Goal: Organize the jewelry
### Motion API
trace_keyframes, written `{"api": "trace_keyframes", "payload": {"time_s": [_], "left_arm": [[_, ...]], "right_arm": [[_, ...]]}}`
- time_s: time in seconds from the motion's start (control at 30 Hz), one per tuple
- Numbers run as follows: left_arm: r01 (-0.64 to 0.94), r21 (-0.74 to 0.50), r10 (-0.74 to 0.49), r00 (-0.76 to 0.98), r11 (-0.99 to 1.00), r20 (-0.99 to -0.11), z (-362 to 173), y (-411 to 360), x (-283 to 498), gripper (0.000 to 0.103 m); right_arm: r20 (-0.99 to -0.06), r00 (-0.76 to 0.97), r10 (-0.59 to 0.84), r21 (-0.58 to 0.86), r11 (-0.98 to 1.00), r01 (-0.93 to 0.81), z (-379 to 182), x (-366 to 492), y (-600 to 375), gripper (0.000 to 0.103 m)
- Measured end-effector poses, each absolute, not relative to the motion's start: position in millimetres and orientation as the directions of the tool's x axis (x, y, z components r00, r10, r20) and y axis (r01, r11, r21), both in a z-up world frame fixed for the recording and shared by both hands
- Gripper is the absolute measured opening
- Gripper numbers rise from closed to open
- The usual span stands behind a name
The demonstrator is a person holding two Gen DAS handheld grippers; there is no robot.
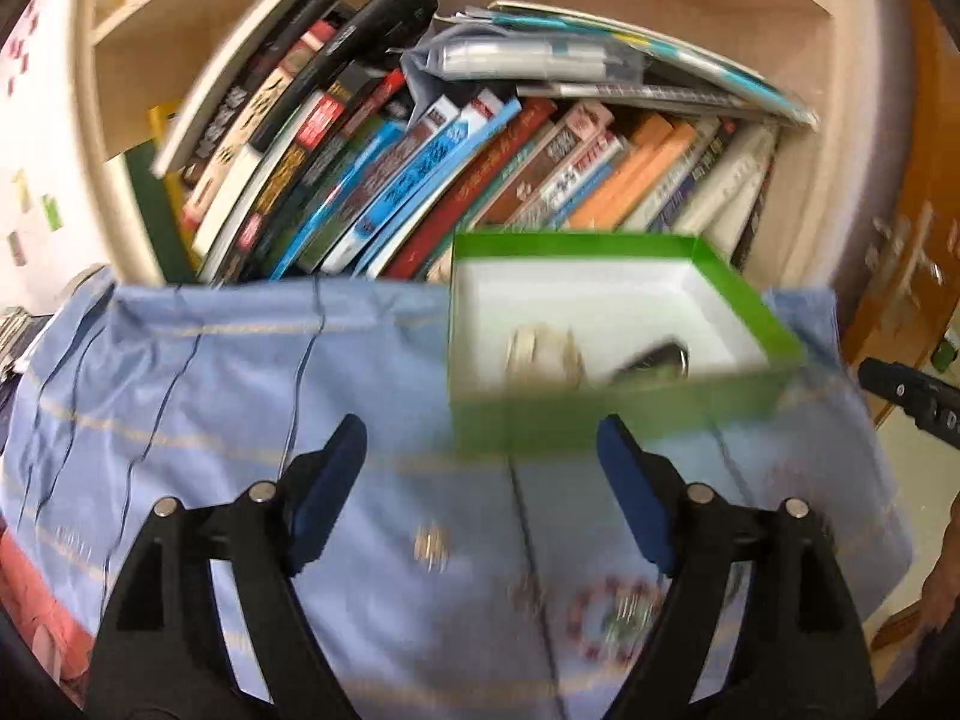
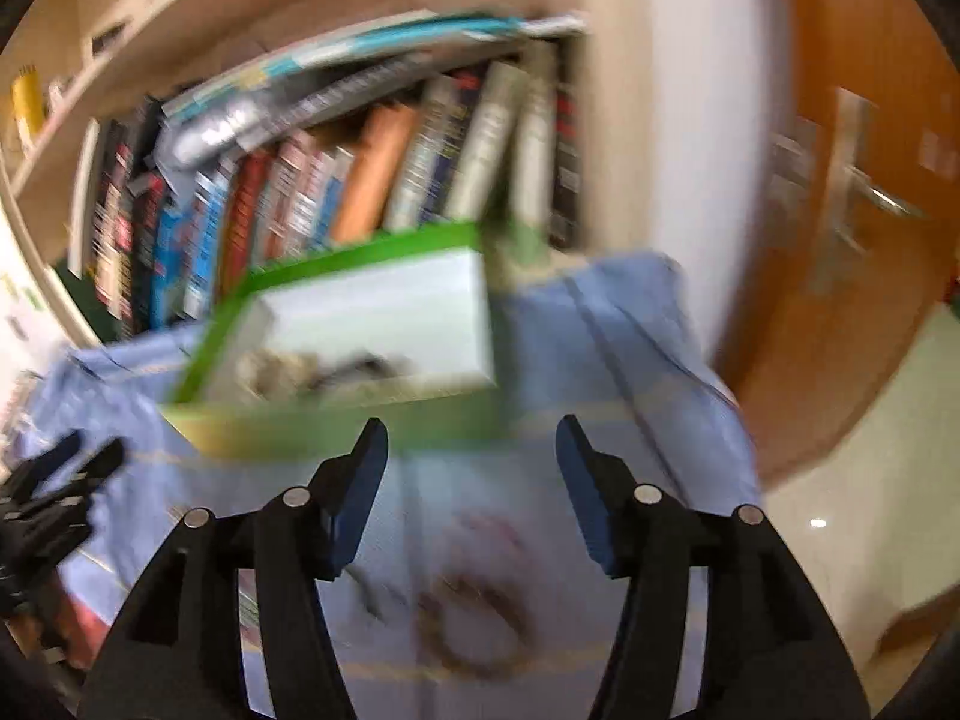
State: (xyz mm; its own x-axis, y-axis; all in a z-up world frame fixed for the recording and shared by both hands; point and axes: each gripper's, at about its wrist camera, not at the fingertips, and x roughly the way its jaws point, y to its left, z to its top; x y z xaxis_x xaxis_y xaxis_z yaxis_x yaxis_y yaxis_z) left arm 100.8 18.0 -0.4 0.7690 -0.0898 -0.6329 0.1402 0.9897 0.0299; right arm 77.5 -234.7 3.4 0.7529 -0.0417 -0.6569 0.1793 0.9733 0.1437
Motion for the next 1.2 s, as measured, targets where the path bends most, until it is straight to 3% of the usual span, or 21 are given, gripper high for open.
{"api": "trace_keyframes", "payload": {"time_s": [0.17,0.23,0.3,0.57,0.63,0.73,0.8,1.0,1.1,1.2], "left_arm": [[0.174,0.022,-0.109,0.705,0.984,-0.701,-35,11,73,0.073],[0.196,0.018,-0.124,0.688,0.980,-0.715,-43,6,66,0.071],[0.216,0.026,-0.131,0.679,0.976,-0.723,-49,0,62,0.069],[0.246,0.037,-0.139,0.658,0.969,-0.740,-60,-10,55,0.065],[0.265,0.028,-0.155,0.642,0.964,-0.751,-64,-14,55,0.059],[0.304,-0.020,-0.209,0.602,0.952,-0.770,-71,-18,57,0.045],[0.309,-0.028,-0.214,0.588,0.951,-0.780,-76,-20,60,0.039],[0.305,-0.047,-0.223,0.574,0.951,-0.788,-83,-25,70,0.038],[0.306,-0.047,-0.226,0.581,0.951,-0.782,-83,-26,72,0.022],[0.306,-0.060,-0.236,0.579,0.950,-0.781,-82,-24,73,0.019]], "right_arm": [[-0.716,0.693,-0.080,0.116,0.966,0.232,-43,41,-237,0.053],[-0.740,0.668,-0.079,0.108,0.967,0.233,-57,36,-235,0.042],[-0.755,0.651,-0.075,0.103,0.968,0.231,-65,37,-232,0.039],[-0.779,0.609,-0.151,-0.021,0.976,0.215,-78,43,-206,0.038],[-0.785,0.605,-0.133,-0.014,0.980,0.197,-81,46,-202,0.015],[-0.786,0.606,-0.122,-0.018,0.984,0.174,-82,46,-195,0.009],[-0.784,0.610,-0.119,-0.024,0.987,0.162,-81,47,-191,0.009],[-0.789,0.605,-0.107,-0.019,0.989,0.150,-82,50,-189,0.009],[-0.792,0.602,-0.104,-0.013,0.988,0.154,-82,50,-191,0.009],[-0.789,0.604,-0.113,-0.024,0.988,0.154,-82,50,-189,0.009]]}}
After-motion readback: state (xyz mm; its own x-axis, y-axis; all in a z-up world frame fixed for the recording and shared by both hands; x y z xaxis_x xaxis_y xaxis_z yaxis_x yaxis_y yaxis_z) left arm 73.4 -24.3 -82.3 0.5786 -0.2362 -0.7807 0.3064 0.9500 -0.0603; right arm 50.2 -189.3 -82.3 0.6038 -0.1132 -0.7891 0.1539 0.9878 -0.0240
